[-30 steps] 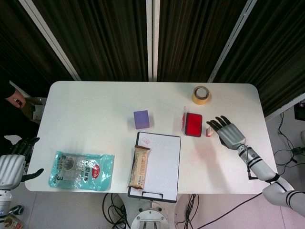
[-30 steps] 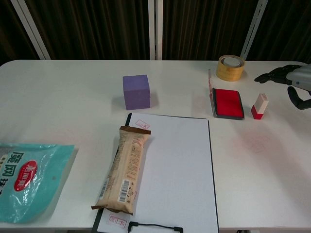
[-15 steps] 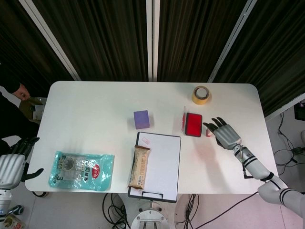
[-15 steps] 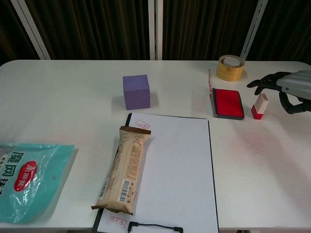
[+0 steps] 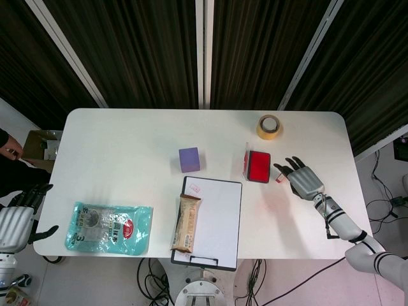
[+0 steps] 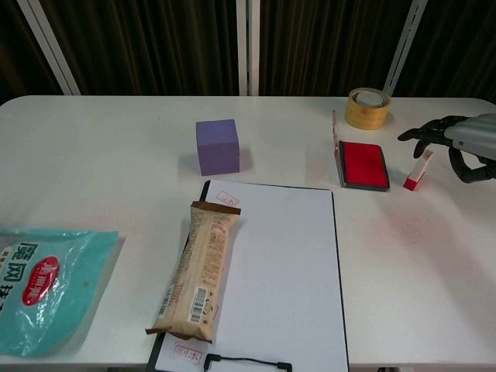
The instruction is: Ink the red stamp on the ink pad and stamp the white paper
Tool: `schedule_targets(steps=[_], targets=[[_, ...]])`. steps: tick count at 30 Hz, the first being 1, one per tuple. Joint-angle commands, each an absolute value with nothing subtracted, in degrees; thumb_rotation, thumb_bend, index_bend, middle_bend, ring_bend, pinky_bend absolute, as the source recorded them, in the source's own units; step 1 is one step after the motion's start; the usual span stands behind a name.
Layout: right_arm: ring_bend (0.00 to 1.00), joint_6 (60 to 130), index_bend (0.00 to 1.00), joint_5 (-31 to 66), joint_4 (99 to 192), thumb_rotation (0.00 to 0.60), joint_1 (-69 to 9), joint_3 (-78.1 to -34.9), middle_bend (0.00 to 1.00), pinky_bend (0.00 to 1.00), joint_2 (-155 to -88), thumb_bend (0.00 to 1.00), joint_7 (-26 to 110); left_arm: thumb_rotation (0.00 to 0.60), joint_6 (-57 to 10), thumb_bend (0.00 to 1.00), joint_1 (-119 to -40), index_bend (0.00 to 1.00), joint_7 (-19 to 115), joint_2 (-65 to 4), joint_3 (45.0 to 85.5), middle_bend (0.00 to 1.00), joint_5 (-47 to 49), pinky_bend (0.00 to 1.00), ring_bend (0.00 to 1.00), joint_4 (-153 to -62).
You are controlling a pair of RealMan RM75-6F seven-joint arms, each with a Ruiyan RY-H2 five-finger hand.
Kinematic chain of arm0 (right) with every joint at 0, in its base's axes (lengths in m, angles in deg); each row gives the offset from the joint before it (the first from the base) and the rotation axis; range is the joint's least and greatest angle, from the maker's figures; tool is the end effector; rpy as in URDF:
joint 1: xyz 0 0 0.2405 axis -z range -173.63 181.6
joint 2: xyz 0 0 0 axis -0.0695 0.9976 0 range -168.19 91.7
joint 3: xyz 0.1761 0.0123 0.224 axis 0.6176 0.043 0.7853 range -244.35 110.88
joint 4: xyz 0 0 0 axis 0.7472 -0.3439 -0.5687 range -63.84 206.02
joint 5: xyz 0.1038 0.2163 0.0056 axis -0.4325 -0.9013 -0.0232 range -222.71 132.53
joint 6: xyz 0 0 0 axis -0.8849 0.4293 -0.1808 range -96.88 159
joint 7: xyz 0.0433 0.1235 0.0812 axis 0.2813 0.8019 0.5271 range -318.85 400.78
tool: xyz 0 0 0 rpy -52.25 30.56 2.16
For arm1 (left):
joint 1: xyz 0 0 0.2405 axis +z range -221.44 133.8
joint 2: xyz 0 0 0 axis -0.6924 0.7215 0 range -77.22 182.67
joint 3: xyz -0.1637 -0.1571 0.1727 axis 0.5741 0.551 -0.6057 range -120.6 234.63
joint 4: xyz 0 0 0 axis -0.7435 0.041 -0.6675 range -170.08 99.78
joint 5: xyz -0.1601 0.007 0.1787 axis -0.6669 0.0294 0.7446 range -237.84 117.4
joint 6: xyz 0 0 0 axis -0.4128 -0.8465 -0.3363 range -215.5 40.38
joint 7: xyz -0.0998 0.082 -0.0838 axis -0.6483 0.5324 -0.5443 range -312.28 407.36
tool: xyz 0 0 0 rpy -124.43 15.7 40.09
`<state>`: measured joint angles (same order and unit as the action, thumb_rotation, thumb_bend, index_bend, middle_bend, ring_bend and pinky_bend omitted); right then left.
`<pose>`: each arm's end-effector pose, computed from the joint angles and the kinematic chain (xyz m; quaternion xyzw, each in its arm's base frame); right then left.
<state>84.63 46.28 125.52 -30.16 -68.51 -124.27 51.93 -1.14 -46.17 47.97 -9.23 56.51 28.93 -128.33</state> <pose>-0.3437 -0.3725 -0.0009 0.7997 -0.3285 0.2637 0.4279 -0.3528 0.1661 0.1478 -0.6141 -0.3899 -0.3661 0.5804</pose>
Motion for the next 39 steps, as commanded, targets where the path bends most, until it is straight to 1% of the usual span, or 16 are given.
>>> schedule_targets(steps=[1,9,12,14,17,19,20,21,23,24,25,26,28,30,36,39], targets=[[0.00,84.41,0.00,45.91,125.61,0.600,-30.14,-68.53,0.23,0.00,-124.21,1.00,51.53,0.600,-1.14,0.00,-46.15,0.14,47.90,-9.31,56.50,0.15,28.90,0.24,0.12,-128.25],[0.00,83.89,0.00,44.64,126.10,0.600,-30.01,-68.40,0.22,0.00,-124.19,1.00,49.95,0.600,-0.98,0.00,-45.96,0.14,47.57,-9.40,56.43,0.15,28.79,0.24,0.12,-127.90],[0.00,84.88,0.00,44.40,126.20,0.600,-29.71,-68.13,0.14,0.00,-124.28,0.99,49.39,0.600,-0.91,0.00,-45.91,0.14,47.47,-9.37,56.41,0.15,28.80,0.24,0.12,-127.81],[0.00,86.80,0.00,44.39,126.24,0.600,-29.29,-67.60,0.07,0.00,-124.25,0.92,49.22,0.600,-0.84,0.00,-45.87,0.14,47.40,-9.34,56.41,0.15,28.80,0.24,0.12,-127.75],[0.00,90.68,0.00,44.14,126.86,0.600,-28.50,-66.20,0.02,0.00,-123.66,0.72,48.27,0.600,-0.82,0.00,-45.86,0.14,47.32,-9.33,56.39,0.15,28.83,0.24,0.12,-127.69],[0.00,93.02,0.00,43.02,127.82,0.600,-27.88,-64.64,0.01,0.00,-123.03,0.54,45.89,0.600,-0.89,0.00,-45.89,0.14,47.22,-9.38,56.40,0.15,28.81,0.24,0.12,-127.63],[0.00,93.91,0.00,42.41,128.43,0.600,-27.63,-63.91,0.00,0.03,-122.75,0.44,44.39,0.600,-0.91,0.00,-45.91,0.14,47.18,-9.42,56.41,0.15,28.84,0.24,0.12,-127.60],[0.03,94.66,0.00,41.89,129.29,0.600,-27.45,-63.27,0.00,0.10,-122.35,0.39,42.98,0.600,-0.93,0.00,-45.95,0.14,47.16,-9.47,56.41,0.15,28.88,0.24,0.12,-127.59],[0.19,95.94,0.00,40.95,131.90,0.600,-27.17,-62.07,0.04,0.39,-121.15,0.28,40.56,0.600,-0.98,0.00,-46.03,0.14,47.18,-9.61,56.40,0.15,29.01,0.24,0.12,-127.57],[0.34,96.13,0.03,40.70,132.90,0.600,-27.16,-61.78,0.10,0.60,-120.60,0.23,39.36,0.600,-1.02,0.00,-46.05,0.14,47.19,-9.65,56.39,0.15,29.03,0.24,0.12,-127.57],[0.48,95.97,0.09,40.47,133.91,0.600,-27.22,-61.65,0.17,0.75,-120.03,0.18,38.25,0.600,-1.05,0.00,-46.07,0.14,47.20,-9.69,56.38,0.15,29.05,0.24,0.12,-127.58],[0.59,95.26,0.17,40.17,135.20,0.600,-27.39,-61.65,0.24,0.84,-119.28,0.15,37.04,0.600,-1.08,0.00,-46.09,0.14,47.20,-9.73,56.37,0.15,29.08,0.24,0.12,-127.62],[0.70,93.68,0.33,39.71,136.60,0.600,-27.79,-61.85,0.33,0.91,-118.36,0.11,35.62,0.600,-1.10,0.00,-46.11,0.14,47.22,-9.77,56.32,0.15,29.16,0.24,0.12,-127.66],[0.72,91.87,0.41,39.22,137.19,0.600,-28.22,-62.19,0.37,0.92,-117.91,0.09,34.21,0.600,-1.15,0.00,-46.10,0.14,47.27,-9.76,56.25,0.15,29.18,0.24,0.12,-127.69],[0.72,86.54,0.42,37.21,137.19,0.600,-29.36,-62.95,0.39,0.92,-118.32,0.07,33.01,0.600,-1.31,0.00,-46.09,0.15,47.41,-9.45,56.20,0.15,29.02,0.24,0.12,-127.89],[0.72,85.81,0.42,37.73,135.94,0.600,-29.93,-63.33,0.39,0.92,-119.19,0.07,33.29,0.600,-1.49,0.00,-46.18,0.16,47.45,-9.35,56.24,0.15,28.92,0.24,0.12,-127.97]])
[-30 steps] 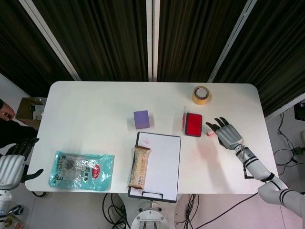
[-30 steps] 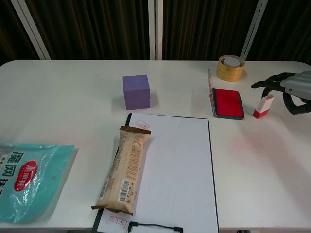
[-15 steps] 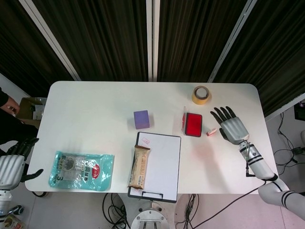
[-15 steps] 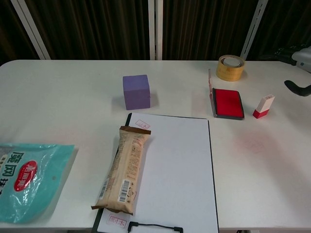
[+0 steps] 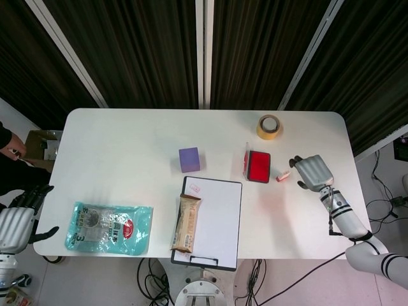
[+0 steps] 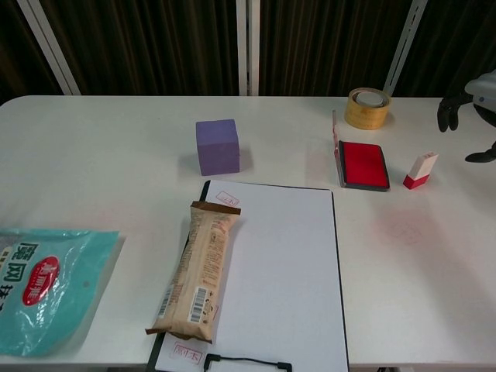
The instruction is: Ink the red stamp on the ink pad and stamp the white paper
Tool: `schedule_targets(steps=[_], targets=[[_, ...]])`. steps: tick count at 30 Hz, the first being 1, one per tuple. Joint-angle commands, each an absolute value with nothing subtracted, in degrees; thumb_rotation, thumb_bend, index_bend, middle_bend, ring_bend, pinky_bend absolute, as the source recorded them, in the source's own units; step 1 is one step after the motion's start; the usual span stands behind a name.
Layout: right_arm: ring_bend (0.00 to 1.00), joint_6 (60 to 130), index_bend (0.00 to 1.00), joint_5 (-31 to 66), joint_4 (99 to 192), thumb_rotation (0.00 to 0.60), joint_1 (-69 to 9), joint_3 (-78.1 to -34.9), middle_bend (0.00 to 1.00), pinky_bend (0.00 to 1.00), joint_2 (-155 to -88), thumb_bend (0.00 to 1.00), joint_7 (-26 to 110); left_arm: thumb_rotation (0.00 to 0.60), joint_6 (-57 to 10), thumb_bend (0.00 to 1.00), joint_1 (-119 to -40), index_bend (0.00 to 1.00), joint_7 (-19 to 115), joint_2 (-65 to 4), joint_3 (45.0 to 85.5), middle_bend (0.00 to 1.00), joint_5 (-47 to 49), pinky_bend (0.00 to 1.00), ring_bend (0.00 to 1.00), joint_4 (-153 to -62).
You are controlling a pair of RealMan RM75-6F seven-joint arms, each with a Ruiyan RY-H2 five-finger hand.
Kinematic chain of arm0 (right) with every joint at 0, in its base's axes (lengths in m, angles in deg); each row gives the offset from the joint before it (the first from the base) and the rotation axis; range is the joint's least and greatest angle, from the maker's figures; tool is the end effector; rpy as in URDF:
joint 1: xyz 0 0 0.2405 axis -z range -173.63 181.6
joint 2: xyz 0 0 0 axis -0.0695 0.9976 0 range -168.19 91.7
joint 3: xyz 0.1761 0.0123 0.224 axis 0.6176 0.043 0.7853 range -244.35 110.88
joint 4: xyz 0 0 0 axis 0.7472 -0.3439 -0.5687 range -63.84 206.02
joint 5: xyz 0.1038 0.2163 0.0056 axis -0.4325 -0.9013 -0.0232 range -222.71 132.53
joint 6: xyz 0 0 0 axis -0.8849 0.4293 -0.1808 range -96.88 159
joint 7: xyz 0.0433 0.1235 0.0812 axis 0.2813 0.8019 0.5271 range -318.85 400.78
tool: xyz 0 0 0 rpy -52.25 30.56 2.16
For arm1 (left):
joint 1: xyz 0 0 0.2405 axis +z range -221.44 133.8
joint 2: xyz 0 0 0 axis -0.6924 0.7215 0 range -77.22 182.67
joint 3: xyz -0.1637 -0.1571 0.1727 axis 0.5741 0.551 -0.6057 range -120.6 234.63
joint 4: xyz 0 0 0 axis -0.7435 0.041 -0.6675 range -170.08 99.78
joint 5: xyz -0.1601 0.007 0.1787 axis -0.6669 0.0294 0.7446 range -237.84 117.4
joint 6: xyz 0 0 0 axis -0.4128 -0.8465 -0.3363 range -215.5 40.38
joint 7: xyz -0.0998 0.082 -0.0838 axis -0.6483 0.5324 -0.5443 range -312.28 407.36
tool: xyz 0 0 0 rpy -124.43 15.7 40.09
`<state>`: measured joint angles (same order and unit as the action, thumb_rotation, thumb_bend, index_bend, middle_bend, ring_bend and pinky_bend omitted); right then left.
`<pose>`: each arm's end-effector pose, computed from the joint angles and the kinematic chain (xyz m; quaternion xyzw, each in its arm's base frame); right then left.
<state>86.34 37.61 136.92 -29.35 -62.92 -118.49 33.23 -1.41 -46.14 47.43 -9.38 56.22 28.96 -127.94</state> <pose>-0.3180 -0.3824 0.0347 0.7789 -0.2705 0.2606 0.5022 -0.3548 0.1646 0.1462 -0.6148 -0.3944 -0.3645 0.5776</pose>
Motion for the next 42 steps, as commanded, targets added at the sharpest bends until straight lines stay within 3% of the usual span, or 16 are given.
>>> schedule_targets(steps=[1,15,42], targets=[[0.72,85.79,0.42,38.12,135.18,0.600,-30.14,-63.49,0.39,0.92,-119.70,0.07,33.41,0.600,-1.58,0.00,-46.25,0.16,47.44,-9.34,56.28,0.15,28.86,0.24,0.12,-127.98],[0.74,85.58,0.42,41.89,124.02,0.600,-32.55,-64.83,0.41,0.92,-126.48,0.22,41.01,0.600,-1.97,0.00,-46.56,0.16,47.58,-9.35,56.34,0.15,28.78,0.25,0.12,-127.99],[0.74,84.64,0.42,42.87,117.45,0.600,-33.10,-66.54,0.45,0.92,-130.25,0.27,45.59,0.600,-1.84,0.00,-46.20,0.16,47.07,-9.66,56.22,0.15,28.35,0.25,0.12,-127.17]])
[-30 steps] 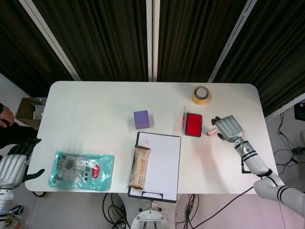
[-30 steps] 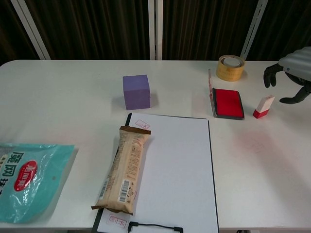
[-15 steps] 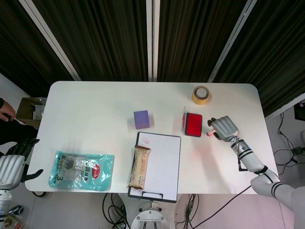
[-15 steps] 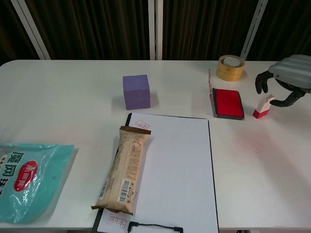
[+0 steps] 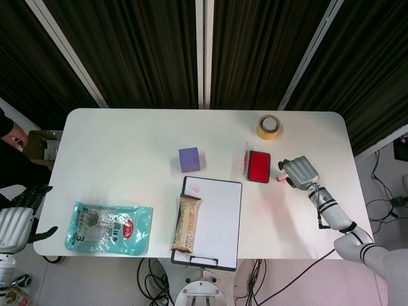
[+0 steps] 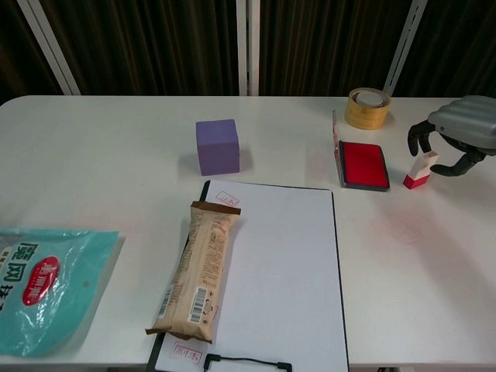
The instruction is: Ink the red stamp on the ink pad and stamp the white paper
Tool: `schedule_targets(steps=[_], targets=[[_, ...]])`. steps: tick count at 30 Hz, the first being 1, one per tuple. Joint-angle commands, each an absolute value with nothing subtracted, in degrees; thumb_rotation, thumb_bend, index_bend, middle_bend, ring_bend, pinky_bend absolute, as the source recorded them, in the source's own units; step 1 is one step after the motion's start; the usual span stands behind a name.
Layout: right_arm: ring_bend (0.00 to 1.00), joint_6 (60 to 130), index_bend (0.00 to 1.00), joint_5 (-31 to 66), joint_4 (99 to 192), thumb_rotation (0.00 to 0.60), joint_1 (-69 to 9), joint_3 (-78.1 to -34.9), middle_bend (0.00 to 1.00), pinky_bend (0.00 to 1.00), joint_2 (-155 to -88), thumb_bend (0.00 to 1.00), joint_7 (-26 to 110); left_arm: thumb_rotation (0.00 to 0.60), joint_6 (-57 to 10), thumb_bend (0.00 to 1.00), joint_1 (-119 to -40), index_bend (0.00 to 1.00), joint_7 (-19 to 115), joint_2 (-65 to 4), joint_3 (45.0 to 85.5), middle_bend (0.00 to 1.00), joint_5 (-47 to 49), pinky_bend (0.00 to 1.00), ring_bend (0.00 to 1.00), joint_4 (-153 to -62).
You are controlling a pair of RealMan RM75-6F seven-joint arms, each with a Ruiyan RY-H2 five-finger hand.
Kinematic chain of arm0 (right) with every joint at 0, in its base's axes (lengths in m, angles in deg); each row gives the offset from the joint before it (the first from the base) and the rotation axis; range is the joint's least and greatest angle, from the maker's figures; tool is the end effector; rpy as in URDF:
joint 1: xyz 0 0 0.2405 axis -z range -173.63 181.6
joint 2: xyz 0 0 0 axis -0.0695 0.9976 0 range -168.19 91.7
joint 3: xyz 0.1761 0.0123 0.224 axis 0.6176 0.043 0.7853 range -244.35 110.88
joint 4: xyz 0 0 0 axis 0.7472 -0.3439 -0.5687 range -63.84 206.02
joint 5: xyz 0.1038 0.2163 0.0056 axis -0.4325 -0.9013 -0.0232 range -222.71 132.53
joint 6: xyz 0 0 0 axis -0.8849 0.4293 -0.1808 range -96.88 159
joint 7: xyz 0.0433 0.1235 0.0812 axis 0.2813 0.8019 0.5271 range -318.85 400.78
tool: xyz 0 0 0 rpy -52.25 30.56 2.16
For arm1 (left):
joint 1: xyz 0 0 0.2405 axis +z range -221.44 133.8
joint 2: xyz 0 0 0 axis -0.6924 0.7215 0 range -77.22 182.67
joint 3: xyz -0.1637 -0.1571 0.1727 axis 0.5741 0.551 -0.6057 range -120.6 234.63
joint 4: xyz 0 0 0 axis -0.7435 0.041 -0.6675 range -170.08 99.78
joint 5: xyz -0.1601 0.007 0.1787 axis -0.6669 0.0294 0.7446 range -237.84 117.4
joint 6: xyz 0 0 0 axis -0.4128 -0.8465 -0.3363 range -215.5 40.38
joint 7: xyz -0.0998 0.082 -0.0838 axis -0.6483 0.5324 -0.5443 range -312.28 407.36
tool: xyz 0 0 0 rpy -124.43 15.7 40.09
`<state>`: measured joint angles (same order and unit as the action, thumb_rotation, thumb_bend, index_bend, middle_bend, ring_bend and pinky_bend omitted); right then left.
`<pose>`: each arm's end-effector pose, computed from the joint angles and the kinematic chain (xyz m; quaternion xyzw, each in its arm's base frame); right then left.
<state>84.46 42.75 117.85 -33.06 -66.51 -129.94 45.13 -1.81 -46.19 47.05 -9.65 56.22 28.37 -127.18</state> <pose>-0.3310 -0.4058 -0.0127 0.7985 -0.2719 0.2552 0.4726 -0.3591 0.1650 0.1457 -0.6132 -0.3977 -0.3601 0.5797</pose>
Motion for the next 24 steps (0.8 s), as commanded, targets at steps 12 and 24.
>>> schedule_targets(steps=[12,24], targets=[[0.74,84.24,0.43,43.28,115.09,0.600,-33.60,-66.92,0.45,0.92,-131.78,0.28,46.45,0.600,-2.10,0.00,-46.24,0.16,47.07,-9.66,56.29,0.15,28.01,0.25,0.12,-127.03],[0.75,84.47,0.56,43.34,113.18,0.600,-33.65,-66.98,0.55,0.92,-133.11,0.36,47.82,0.600,-2.46,0.00,-46.37,0.16,46.85,-9.79,56.41,0.15,27.63,0.25,0.12,-126.73]])
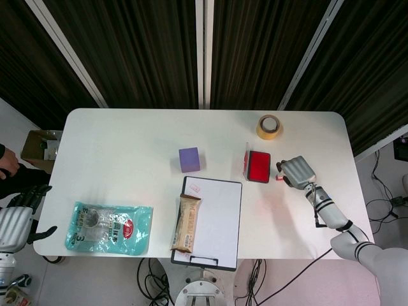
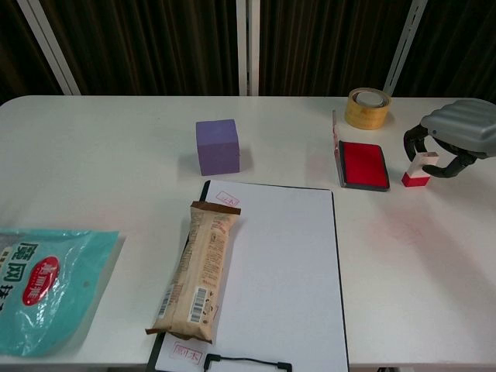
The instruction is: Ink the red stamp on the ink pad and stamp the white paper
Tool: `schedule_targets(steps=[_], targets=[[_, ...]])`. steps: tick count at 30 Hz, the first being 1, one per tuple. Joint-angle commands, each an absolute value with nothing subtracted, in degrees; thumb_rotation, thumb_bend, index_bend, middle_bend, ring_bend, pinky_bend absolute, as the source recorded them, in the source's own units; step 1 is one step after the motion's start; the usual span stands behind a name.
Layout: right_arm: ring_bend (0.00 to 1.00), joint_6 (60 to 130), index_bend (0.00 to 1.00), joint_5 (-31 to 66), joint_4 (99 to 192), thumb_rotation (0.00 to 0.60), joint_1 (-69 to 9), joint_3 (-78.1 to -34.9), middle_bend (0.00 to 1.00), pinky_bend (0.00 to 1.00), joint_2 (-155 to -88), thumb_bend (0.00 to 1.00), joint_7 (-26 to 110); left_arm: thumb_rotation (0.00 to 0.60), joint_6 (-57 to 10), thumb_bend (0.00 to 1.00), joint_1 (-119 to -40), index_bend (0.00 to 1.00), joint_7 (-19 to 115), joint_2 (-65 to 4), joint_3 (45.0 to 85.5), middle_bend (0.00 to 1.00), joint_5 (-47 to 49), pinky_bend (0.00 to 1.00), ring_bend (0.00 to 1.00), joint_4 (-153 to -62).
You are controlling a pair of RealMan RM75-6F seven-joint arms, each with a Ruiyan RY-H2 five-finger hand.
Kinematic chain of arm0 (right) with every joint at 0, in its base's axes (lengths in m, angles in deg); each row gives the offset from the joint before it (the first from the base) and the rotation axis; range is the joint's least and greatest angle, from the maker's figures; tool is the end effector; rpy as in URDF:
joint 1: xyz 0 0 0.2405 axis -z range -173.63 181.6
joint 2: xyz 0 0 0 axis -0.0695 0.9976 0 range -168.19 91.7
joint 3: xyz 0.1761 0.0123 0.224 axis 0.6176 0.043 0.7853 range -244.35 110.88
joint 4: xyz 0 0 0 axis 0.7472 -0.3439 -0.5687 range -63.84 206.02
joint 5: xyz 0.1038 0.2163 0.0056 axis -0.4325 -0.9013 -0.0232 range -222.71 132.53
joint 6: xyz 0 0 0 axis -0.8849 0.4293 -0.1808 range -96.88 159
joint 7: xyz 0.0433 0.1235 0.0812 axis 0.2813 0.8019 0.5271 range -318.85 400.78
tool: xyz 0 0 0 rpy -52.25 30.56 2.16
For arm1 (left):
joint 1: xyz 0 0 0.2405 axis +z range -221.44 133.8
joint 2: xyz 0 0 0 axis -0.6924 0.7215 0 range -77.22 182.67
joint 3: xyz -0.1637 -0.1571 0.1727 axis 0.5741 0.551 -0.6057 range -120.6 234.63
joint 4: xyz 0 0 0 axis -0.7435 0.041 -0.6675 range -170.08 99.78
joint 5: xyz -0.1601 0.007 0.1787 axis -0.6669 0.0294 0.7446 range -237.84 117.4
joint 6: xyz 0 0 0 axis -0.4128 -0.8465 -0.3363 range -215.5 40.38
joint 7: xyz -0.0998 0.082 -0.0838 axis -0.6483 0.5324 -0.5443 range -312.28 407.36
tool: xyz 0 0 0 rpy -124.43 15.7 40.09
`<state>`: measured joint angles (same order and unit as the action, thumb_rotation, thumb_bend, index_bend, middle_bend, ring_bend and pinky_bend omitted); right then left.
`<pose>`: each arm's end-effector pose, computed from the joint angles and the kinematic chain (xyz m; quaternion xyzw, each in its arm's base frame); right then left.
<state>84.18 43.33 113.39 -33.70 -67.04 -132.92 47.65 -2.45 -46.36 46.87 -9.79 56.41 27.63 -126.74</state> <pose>-0.3319 -0.4104 -0.0241 0.7988 -0.2755 0.2564 0.4694 -0.3624 0.1669 0.1454 -0.6115 -0.4011 -0.3558 0.5819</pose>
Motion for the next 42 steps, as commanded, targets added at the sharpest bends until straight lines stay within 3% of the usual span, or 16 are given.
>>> schedule_targets(steps=[1,10,16,42], targets=[[0.76,84.73,0.57,43.37,113.06,0.600,-33.59,-66.95,0.56,0.92,-133.23,0.37,47.97,0.600,-2.46,0.00,-46.37,0.16,46.82,-9.78,56.42,0.15,27.62,0.25,0.12,-126.71],[0.81,89.98,0.77,44.22,113.24,0.600,-33.61,-65.66,0.70,0.95,-132.99,0.46,49.95,0.600,-2.25,0.00,-46.23,0.16,46.47,-9.60,56.47,0.15,27.50,0.25,0.12,-126.60],[0.84,90.61,0.84,44.16,114.30,0.600,-34.91,-64.53,0.75,0.95,-133.36,0.48,49.00,0.600,-2.04,0.00,-46.18,0.16,46.32,-9.62,56.46,0.15,27.72,0.25,0.12,-126.60],[0.90,81.10,0.91,38.55,120.17,0.600,-39.08,-62.02,0.81,0.97,-135.87,0.49,34.40,0.600,-1.52,0.00,-45.59,0.16,44.78,-9.68,56.34,0.15,27.60,0.25,0.12,-125.35]])
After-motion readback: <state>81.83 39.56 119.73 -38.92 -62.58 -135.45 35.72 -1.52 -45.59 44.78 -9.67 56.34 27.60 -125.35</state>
